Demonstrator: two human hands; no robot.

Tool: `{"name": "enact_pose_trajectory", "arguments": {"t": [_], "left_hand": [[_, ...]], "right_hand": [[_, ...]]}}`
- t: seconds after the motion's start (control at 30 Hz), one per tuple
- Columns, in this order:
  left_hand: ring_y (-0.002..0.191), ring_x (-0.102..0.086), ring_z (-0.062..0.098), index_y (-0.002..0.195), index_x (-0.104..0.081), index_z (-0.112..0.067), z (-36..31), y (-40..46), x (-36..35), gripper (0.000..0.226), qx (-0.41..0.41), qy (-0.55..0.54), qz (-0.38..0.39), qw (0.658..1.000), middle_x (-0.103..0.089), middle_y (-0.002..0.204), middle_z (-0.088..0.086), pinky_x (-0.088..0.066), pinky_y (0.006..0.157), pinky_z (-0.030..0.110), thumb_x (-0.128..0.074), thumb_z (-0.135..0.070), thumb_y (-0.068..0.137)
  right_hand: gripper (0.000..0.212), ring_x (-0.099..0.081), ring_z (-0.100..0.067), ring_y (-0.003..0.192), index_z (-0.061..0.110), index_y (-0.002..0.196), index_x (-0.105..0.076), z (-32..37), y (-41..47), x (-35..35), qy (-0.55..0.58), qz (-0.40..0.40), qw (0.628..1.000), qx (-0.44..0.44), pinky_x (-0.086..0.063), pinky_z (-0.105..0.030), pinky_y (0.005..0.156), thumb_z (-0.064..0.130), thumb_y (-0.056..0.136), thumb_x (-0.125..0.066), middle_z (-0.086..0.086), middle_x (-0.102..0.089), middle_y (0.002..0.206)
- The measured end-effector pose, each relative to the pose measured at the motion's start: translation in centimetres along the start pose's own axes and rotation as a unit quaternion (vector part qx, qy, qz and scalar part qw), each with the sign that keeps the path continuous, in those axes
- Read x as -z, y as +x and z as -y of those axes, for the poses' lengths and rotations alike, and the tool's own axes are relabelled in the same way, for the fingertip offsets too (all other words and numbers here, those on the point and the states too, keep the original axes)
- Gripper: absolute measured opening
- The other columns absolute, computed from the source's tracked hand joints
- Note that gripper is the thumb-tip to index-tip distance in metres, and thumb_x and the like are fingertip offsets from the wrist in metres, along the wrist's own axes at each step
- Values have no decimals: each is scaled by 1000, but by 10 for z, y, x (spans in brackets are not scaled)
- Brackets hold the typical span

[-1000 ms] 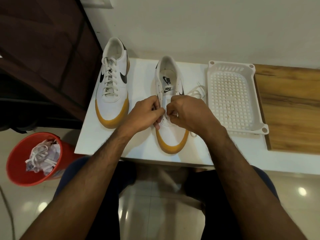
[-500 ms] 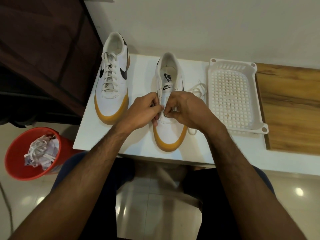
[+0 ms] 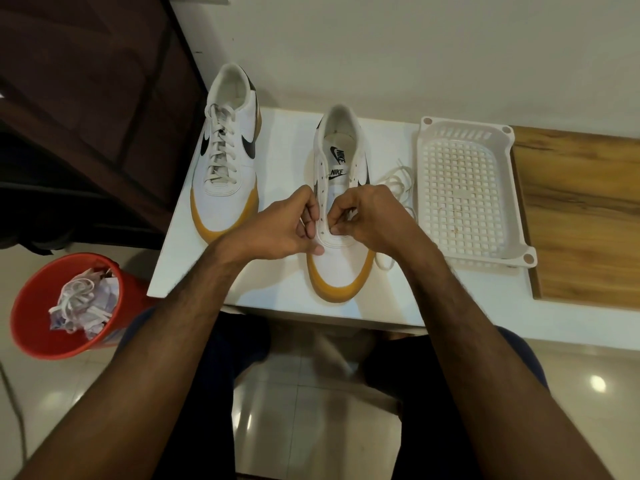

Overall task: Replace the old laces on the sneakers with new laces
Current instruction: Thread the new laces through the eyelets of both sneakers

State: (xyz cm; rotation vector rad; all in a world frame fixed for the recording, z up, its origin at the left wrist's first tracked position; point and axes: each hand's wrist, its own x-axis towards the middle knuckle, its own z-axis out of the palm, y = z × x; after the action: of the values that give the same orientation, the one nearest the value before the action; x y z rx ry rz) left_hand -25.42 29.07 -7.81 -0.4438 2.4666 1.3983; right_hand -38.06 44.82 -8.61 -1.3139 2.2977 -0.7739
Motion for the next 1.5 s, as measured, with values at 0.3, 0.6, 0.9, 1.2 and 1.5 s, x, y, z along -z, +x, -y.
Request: {"name": "enact_pose_trajectory", "arguments": {"t": [0.3, 0.6, 0.9, 1.2, 1.5], "left_hand": [[61, -55, -2, 96, -52, -19, 0, 3, -1, 51, -14, 25, -47, 998, -66, 81, -3, -50, 61, 16, -94, -16, 67], [68, -60, 2, 84, -63, -17, 0, 3, 1, 33, -49, 59, -51, 996, -68, 82, -7, -48, 63, 13, -92, -16, 69], [84, -61, 9, 88, -60, -18, 3, 2, 3, 17, -179, 148, -71, 970, -61, 89, -9, -53, 77, 36, -76, -13, 87], [69, -72, 28, 101, -38, -3, -13, -6, 14, 9, -226, -114, -177, 951, -74, 89, 10, -49, 57, 36, -46, -4, 104], [108, -67, 43, 107, -35, -7, -18, -11, 26, 9, -311, -256, -471, 785, -61, 112, 31, -54, 94, 52, -42, -3, 107]], "right_hand": [[27, -63, -3, 75, 35, 77, -63, -1, -1, -9, 13, 8, 1000, -20, -53, -51, 86, 13, 83, -78, 16, -69, 75], [36, -70, -8, 82, 28, 95, -51, 5, -6, -1, 128, 16, 989, -67, -50, -53, 94, 8, 82, -78, 11, -73, 79], [40, -69, -8, 90, 17, 116, -47, 8, -15, 13, 178, 63, 981, -53, -55, -47, 92, 1, 89, -71, 5, -74, 87], [29, -64, -6, 87, 33, 112, -63, 12, -15, 11, 41, 23, 998, -32, -38, -51, 99, 36, 87, -76, 16, -69, 87], [33, -54, -1, 85, 34, 107, -65, 13, -12, 6, 29, 11, 999, -39, -24, -36, 85, 36, 80, -83, 14, -67, 89]]}}
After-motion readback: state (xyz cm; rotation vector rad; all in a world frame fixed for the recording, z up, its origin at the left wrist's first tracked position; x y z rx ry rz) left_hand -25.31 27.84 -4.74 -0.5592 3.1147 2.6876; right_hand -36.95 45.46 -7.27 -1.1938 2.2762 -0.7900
